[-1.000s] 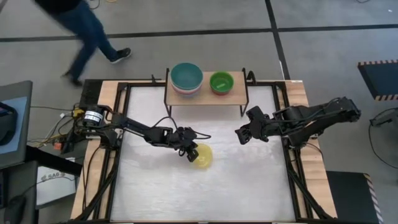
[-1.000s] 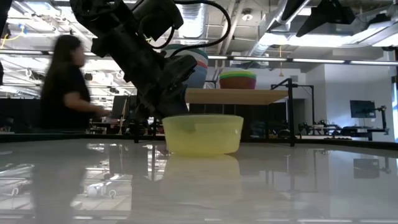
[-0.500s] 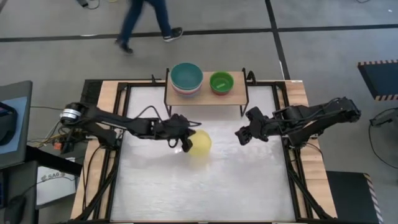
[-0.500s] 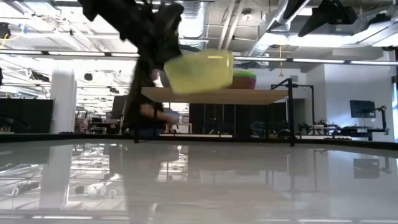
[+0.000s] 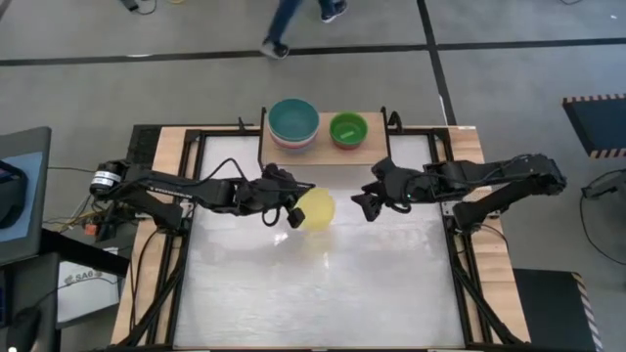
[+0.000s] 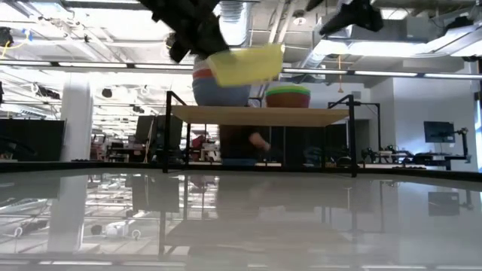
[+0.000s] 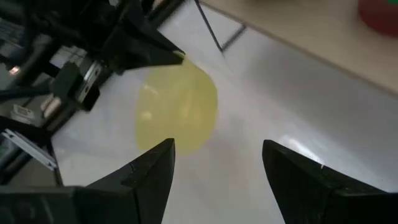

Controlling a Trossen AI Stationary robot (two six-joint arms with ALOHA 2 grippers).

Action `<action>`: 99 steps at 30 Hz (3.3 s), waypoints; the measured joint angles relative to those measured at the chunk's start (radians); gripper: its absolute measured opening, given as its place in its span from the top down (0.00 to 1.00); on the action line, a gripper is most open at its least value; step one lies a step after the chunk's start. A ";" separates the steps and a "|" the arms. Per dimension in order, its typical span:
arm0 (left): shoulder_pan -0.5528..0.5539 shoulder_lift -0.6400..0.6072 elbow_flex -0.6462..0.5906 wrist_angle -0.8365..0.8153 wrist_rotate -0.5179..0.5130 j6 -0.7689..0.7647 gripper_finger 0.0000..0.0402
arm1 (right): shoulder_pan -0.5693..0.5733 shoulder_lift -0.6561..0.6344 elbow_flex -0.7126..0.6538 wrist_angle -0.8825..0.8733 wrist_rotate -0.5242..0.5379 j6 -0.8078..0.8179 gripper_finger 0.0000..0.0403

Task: Place and stack bowls onto a shelf
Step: Stack the yellow bowl on top of the green bowl on the shelf, then return to Home Position

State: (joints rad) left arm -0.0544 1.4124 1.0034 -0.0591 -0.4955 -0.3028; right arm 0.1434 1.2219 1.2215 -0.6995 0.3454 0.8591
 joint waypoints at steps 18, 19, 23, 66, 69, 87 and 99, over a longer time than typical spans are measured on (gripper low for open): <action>0.036 0.057 0.204 0.001 -0.093 0.309 1.00 | -0.106 0.075 0.001 0.166 -0.007 -0.084 0.33; 0.039 0.067 0.220 0.006 -0.093 0.323 1.00 | -0.111 0.075 0.000 0.162 -0.007 -0.084 0.33; 0.047 0.097 0.281 0.007 -0.089 0.388 1.00 | -0.136 0.073 0.000 0.149 -0.006 -0.076 0.34; 0.298 0.149 0.538 -0.170 0.133 0.450 0.58 | -0.798 0.079 0.049 0.050 -0.255 -0.237 0.93; 0.309 0.149 0.538 -0.170 0.133 0.437 0.58 | -0.850 0.115 0.050 0.065 -0.356 -0.240 0.92; 0.316 0.149 0.538 -0.324 0.065 0.364 0.58 | -0.857 0.204 0.049 0.212 -0.397 -0.276 0.62; 0.314 0.139 0.538 -0.365 0.065 0.333 0.58 | -0.874 0.197 0.049 0.214 -0.386 -0.266 0.44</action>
State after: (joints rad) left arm 0.2600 1.5518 1.5410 -0.4246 -0.4301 0.0304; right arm -0.7305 1.4185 1.2705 -0.4856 -0.0401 0.5935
